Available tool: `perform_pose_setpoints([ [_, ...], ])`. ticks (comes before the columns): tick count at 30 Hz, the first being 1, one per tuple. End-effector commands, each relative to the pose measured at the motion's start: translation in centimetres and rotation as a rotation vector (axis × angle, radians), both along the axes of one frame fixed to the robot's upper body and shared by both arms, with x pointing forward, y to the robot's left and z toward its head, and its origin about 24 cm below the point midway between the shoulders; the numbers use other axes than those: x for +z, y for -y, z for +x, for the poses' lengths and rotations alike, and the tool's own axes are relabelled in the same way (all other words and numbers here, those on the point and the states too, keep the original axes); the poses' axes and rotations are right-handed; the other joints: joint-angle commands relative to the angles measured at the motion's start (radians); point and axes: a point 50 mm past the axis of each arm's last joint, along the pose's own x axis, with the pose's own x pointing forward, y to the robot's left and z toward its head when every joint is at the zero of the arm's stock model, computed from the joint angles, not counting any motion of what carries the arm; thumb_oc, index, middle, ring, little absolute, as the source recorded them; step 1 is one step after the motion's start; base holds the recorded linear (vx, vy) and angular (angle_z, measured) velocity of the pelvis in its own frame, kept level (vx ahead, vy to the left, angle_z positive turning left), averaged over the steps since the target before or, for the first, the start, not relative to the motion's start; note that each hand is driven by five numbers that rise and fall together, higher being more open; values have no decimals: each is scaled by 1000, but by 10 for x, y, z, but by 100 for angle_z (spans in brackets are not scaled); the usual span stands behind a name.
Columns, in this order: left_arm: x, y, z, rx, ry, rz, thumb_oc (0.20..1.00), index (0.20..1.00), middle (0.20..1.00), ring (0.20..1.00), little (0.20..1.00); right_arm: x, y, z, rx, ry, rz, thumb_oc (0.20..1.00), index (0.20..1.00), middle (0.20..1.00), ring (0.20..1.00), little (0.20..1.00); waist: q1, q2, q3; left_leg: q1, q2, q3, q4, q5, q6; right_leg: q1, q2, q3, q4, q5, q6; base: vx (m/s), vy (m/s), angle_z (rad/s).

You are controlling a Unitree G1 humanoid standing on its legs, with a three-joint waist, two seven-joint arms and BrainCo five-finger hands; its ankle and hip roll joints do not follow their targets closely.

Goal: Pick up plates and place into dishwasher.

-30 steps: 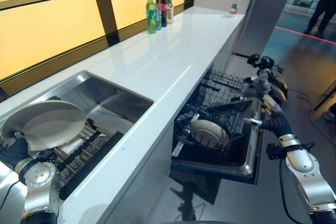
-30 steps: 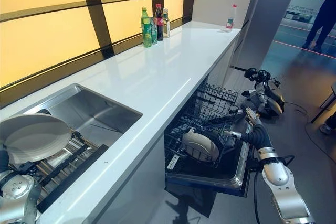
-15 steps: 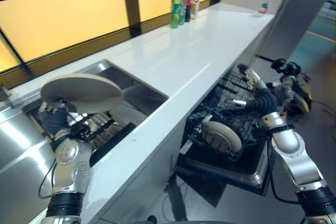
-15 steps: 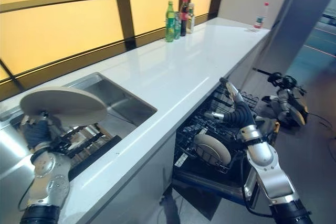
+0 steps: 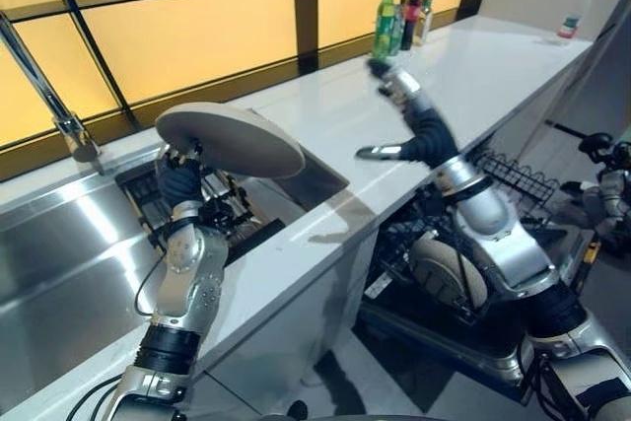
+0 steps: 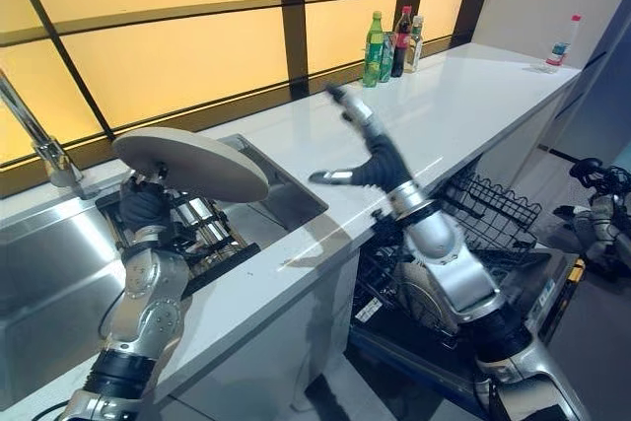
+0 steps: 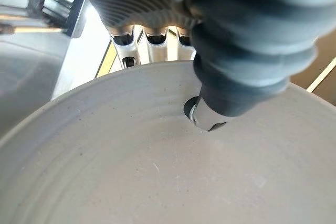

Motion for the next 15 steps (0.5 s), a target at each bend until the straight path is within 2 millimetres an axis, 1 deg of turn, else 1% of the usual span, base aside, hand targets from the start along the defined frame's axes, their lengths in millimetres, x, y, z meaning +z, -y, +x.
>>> perform_pose_setpoints([
  [1,34,16,9,-51,134,43,200,200,200,200,200,11,-30,-8,114,6,21,1000,1000,1000,1000,1000,40,-35,-62,26,-71,56,39,-63,61,-97,48,-7,33,98,-29,-43,-74,27],
  [4,38,24,10,-65,143,46,200,200,200,200,200,-2,-49,-6,140,-112,-9,1000,1000,1000,1000,1000,47,-35,-61,26,-68,53,34,-58,56,-90,51,-17,21,99,-34,-38,-55,22],
  [7,40,27,10,-71,148,53,200,200,200,200,200,-10,-58,-12,183,-155,-55,1000,1000,1000,1000,1000,50,-35,-59,24,-64,52,28,-53,52,-87,55,-23,14,100,-36,-37,-51,14],
  [11,42,27,11,-72,152,44,200,200,200,200,200,-5,-69,-19,241,-152,-47,1000,1000,1000,1000,1000,51,-37,-59,25,-62,51,26,-51,50,-88,59,-24,12,100,-38,-31,-38,5],
  [15,41,32,11,-97,147,37,200,200,200,200,200,0,-79,-19,215,-133,-26,1000,1000,1000,1000,1000,60,-35,-61,25,-61,50,26,-50,50,-85,60,-26,3,104,-42,-5,-5,2],
])
